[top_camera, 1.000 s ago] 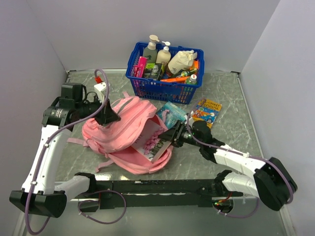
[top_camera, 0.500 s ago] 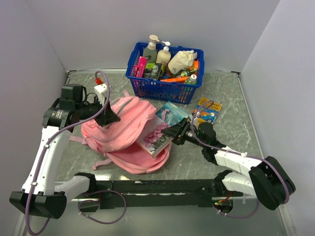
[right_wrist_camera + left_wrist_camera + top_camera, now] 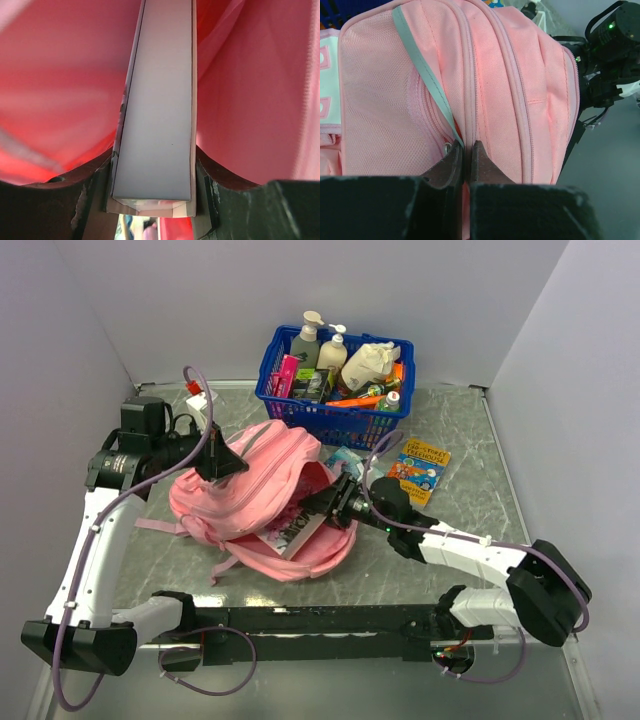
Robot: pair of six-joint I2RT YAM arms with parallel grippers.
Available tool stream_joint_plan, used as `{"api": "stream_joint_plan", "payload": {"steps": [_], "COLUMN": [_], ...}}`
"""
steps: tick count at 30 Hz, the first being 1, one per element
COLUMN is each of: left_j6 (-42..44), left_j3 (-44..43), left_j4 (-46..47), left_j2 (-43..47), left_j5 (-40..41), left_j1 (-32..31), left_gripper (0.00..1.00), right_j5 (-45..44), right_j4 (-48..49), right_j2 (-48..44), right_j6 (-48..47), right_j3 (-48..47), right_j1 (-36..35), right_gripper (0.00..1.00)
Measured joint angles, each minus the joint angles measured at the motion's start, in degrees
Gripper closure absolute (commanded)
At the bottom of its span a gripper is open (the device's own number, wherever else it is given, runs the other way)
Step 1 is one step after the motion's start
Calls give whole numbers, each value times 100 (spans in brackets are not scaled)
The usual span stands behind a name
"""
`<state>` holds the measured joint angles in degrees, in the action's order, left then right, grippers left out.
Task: Pack the student bag
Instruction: Place the book in the student bag.
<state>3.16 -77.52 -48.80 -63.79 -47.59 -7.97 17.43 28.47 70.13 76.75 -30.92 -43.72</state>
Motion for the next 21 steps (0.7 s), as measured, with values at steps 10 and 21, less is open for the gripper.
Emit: {"api": "stream_joint_plan", "payload": {"steps": [10, 21], "left_j6": [-83, -2], "left_j3": [-2, 293], "left_j4": [48, 55], "left_j2": [2, 254], "left_j5": [-61, 310], "left_j1": [0, -57], "left_gripper": [99, 99], "right_j5": [-579, -127], "right_j4": [-960, -1912], "right_j2": [1257, 1152], "right_j6": [-529, -1360], "right_j3": [-1036, -1073], "right_j1": [-162, 72], "right_gripper": [53, 0]}}
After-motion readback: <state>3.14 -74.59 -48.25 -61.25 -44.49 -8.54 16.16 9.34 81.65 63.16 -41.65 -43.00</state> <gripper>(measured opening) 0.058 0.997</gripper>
